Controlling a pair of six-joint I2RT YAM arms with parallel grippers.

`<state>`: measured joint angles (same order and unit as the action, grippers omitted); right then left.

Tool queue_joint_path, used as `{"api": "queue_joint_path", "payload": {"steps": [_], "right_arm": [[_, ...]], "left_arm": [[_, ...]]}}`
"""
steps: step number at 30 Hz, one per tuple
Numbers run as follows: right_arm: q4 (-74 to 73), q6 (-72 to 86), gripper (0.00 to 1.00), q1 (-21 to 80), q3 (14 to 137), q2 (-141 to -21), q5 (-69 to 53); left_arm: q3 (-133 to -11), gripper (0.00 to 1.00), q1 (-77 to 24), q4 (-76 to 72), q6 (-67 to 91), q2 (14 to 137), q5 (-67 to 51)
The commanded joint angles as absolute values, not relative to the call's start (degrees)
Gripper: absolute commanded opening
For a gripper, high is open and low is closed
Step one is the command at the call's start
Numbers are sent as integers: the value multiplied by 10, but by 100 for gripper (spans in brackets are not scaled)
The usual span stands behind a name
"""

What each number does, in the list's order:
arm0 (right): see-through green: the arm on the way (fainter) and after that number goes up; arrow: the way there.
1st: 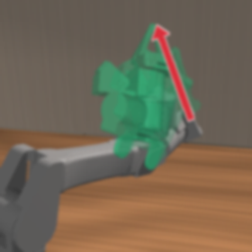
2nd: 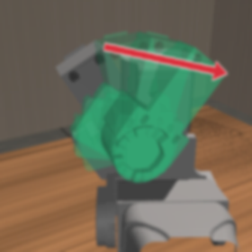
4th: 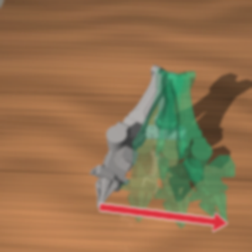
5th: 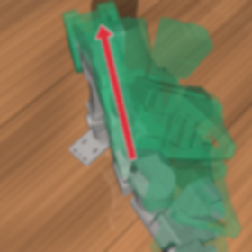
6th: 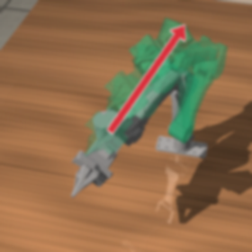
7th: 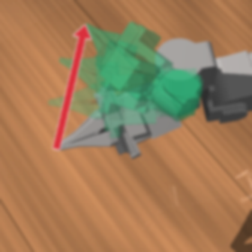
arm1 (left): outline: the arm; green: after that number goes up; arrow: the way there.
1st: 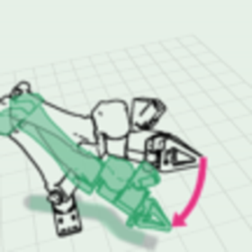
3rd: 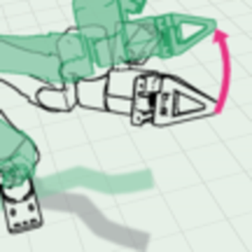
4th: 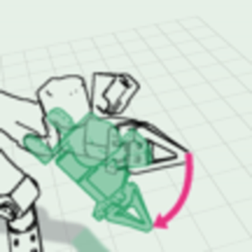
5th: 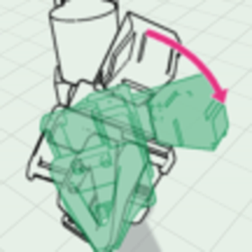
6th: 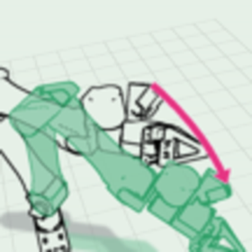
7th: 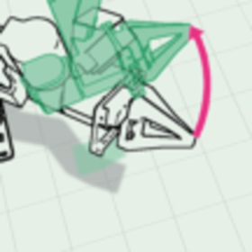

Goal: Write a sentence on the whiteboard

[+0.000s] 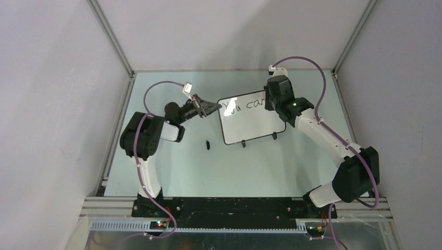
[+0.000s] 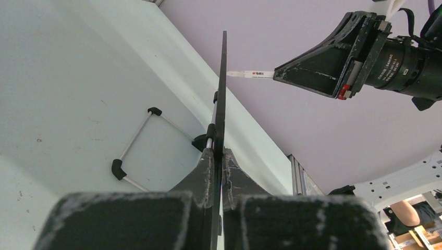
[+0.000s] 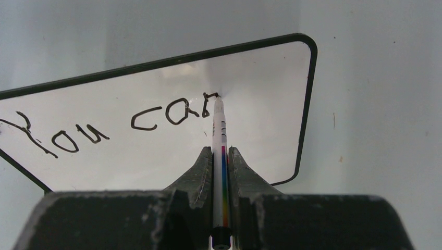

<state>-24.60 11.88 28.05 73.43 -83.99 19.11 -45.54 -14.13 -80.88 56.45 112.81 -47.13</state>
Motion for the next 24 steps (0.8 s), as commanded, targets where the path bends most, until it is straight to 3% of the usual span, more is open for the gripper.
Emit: {"api": "queue_joint_path", "payload": {"steps": [1, 21, 24], "right_arm": [[-266, 122, 0, 283, 753, -846, 200], [-256, 123, 0, 301, 719, -789, 200], [-255, 122, 0, 316, 718, -768, 200]], "left_arm": [[-456, 0, -146, -834, 562, 1099, -480], [-455, 0, -146, -833, 562, 1098, -479], [-457, 8, -146, -832, 562, 1098, -480]]}}
